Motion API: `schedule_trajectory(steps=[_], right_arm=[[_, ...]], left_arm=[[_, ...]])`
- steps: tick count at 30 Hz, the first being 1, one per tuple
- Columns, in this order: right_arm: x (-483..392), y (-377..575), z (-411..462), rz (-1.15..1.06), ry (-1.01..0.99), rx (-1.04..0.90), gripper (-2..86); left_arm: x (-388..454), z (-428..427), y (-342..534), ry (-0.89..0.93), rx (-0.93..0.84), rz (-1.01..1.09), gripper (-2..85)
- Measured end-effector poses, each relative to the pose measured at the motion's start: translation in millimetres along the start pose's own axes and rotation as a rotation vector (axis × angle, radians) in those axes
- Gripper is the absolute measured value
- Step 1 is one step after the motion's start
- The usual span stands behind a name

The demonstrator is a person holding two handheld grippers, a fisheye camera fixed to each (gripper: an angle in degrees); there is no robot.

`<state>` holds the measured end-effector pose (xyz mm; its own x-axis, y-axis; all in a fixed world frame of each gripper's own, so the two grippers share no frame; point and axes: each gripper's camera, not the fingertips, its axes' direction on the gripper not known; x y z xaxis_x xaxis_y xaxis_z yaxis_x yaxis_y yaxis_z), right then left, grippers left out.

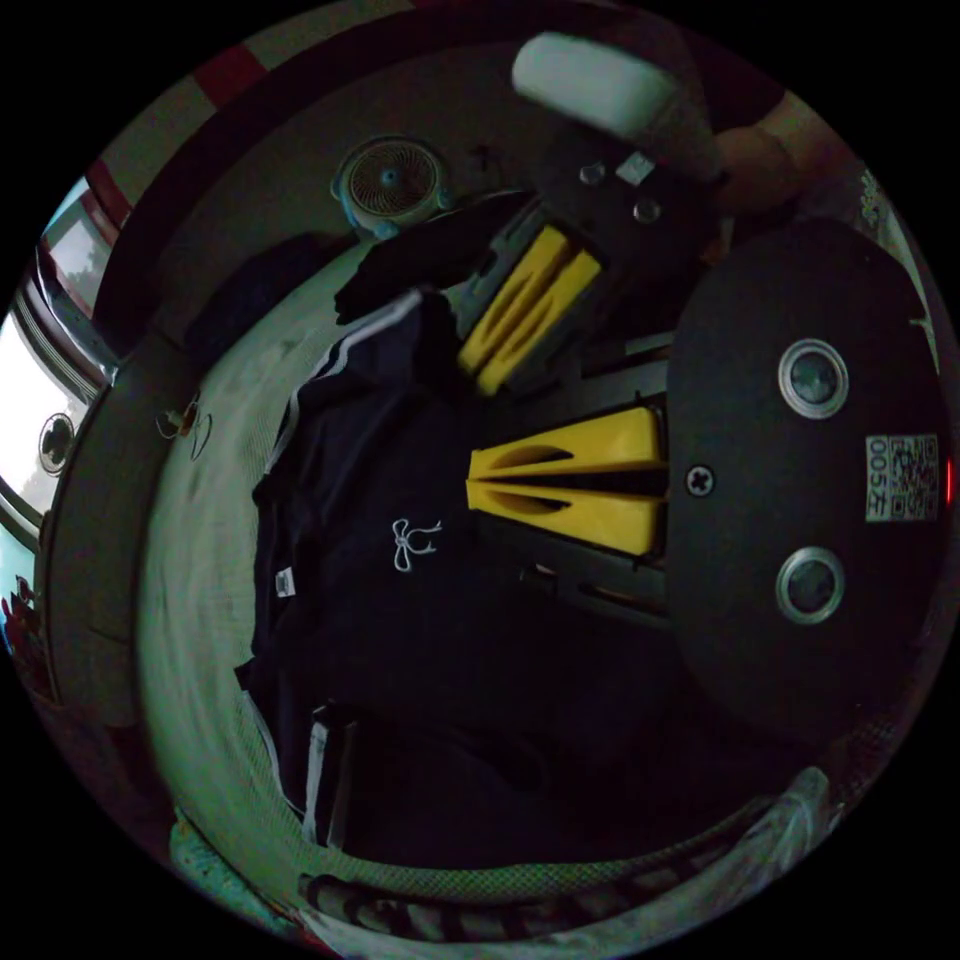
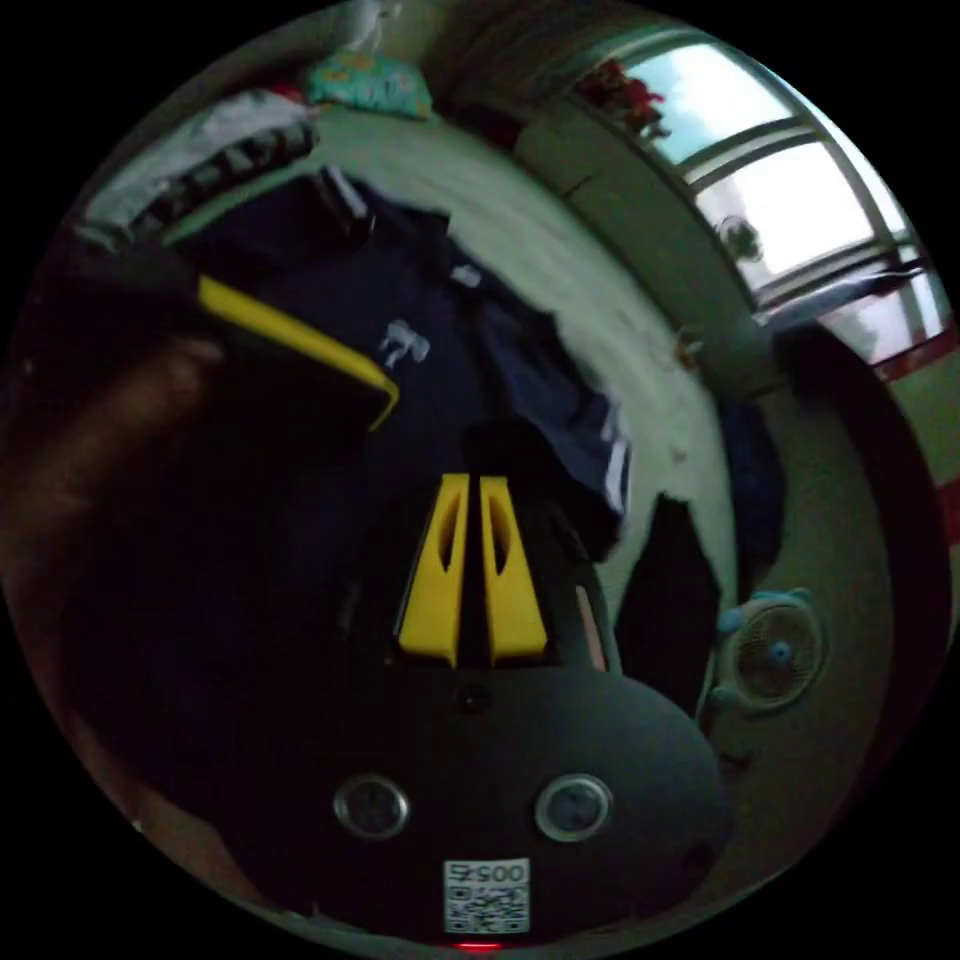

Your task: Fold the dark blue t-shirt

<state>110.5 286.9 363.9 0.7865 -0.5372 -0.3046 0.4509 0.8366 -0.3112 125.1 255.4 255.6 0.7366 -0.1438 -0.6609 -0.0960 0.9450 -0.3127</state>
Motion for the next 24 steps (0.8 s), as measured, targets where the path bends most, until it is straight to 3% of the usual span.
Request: schedule_trajectory(steps=[6, 14, 20, 24], right_arm=[[72.7, 0.7, 6.2, 0.207, -0.347, -0.007, 10.5], [166.5, 24.8, 8.8, 0.394, -0.362, 0.074, 12.8], [201.9, 24.5, 90.2, 0.551, -0.474, -0.039, 10.8], [221.7, 25.5, 128.9, 0.706, -0.559, 0.045, 5.7]], left_arm=[[11.3, 14.5, 1.0, 0.035, -0.002, 0.01, -0.6], [55.3, 40.9, 1.4, 0.088, -0.019, 0.13, -0.1], [79.6, 49.2, 0.7, 0.087, 0.022, 0.179, -0.2], [83.1, 41.7, 4.1, 0.205, 0.125, 0.177, -0.5]])
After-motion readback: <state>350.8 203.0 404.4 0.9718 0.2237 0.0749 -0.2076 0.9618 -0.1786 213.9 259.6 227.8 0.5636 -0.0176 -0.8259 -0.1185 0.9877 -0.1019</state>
